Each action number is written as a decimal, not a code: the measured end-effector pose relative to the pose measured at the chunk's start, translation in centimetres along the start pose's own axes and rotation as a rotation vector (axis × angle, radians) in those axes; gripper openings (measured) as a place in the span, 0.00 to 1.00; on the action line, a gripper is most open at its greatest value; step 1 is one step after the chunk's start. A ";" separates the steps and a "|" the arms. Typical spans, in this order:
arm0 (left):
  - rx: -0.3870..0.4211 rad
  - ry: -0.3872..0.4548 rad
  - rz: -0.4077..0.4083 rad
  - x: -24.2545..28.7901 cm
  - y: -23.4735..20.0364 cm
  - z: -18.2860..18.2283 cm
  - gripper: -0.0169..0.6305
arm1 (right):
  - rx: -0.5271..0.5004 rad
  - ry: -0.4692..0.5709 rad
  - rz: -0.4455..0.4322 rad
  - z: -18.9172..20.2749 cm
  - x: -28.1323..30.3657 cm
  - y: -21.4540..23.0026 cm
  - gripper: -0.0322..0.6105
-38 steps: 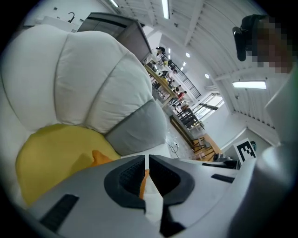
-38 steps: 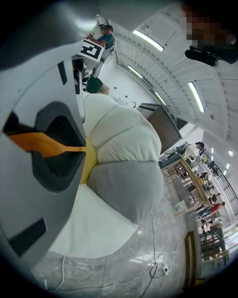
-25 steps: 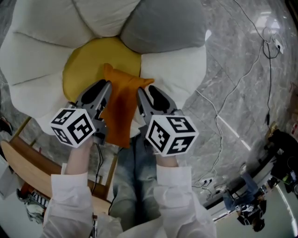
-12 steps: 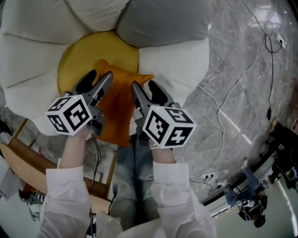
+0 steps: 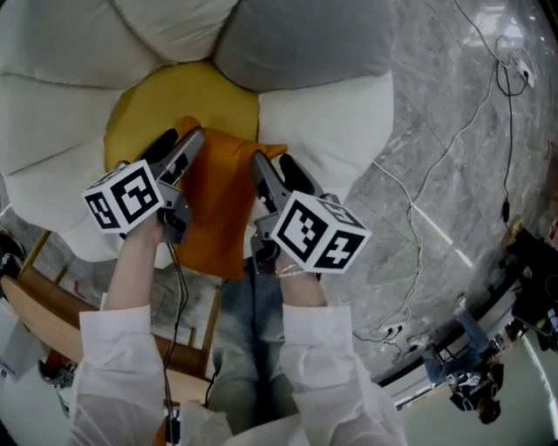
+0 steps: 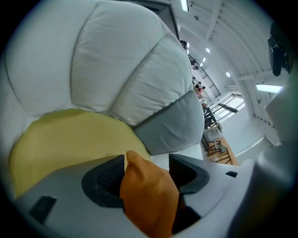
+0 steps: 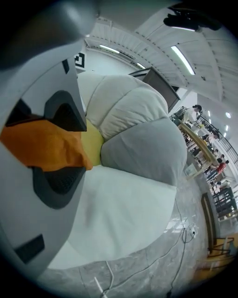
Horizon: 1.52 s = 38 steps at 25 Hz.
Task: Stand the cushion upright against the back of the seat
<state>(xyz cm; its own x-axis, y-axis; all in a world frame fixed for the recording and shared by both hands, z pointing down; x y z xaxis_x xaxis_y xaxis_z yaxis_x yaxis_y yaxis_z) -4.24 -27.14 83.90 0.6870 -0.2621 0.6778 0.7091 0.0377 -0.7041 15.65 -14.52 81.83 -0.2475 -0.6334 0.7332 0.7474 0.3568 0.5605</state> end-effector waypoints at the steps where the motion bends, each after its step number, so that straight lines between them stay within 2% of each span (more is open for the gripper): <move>1: -0.004 -0.008 0.004 0.2 -0.1 0.1 0.46 | 0.021 0.000 -0.005 0.1 0.2 0.1 0.40; 9: -0.066 -0.088 0.031 1.3 -1.0 0.0 0.46 | 0.079 -0.014 -0.002 0.4 0.7 0.1 0.37; 13: -0.011 -0.114 0.038 1.9 -0.5 0.0 0.45 | 0.077 -0.023 -0.036 0.4 1.3 0.4 0.29; 16: -0.003 -0.120 0.055 1.6 -0.5 0.3 0.39 | 0.052 -0.036 -0.037 0.6 1.2 0.0 0.23; 22: 0.070 -0.090 0.045 0.5 0.1 1.0 0.31 | 0.007 -0.039 -0.026 0.7 0.4 -0.7 0.22; 32: 0.040 -0.022 0.043 -3.1 0.6 1.5 0.20 | -0.037 -0.056 -0.086 1.0 -1.1 -2.8 0.21; 38: 0.015 0.049 0.026 -6.7 1.0 2.4 0.18 | -0.069 -0.079 -0.106 1.5 -2.9 -5.1 0.19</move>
<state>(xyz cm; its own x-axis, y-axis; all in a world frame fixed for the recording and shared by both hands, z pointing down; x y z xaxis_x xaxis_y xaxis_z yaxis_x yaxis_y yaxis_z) -7.74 -23.03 79.15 0.6966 -0.3082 0.6479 0.6938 0.0590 -0.7178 11.62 -13.49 77.48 -0.3730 -0.6083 0.7006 0.7542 0.2411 0.6108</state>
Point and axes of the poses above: the fingertips, and each gripper's own axes: x forward along the fingers, y to its right, z out of its underside, the point moved 9 cm from there along -x, backward along the fingers, and after that the axes turned 11 degrees about -x, right-handed, at the moved point
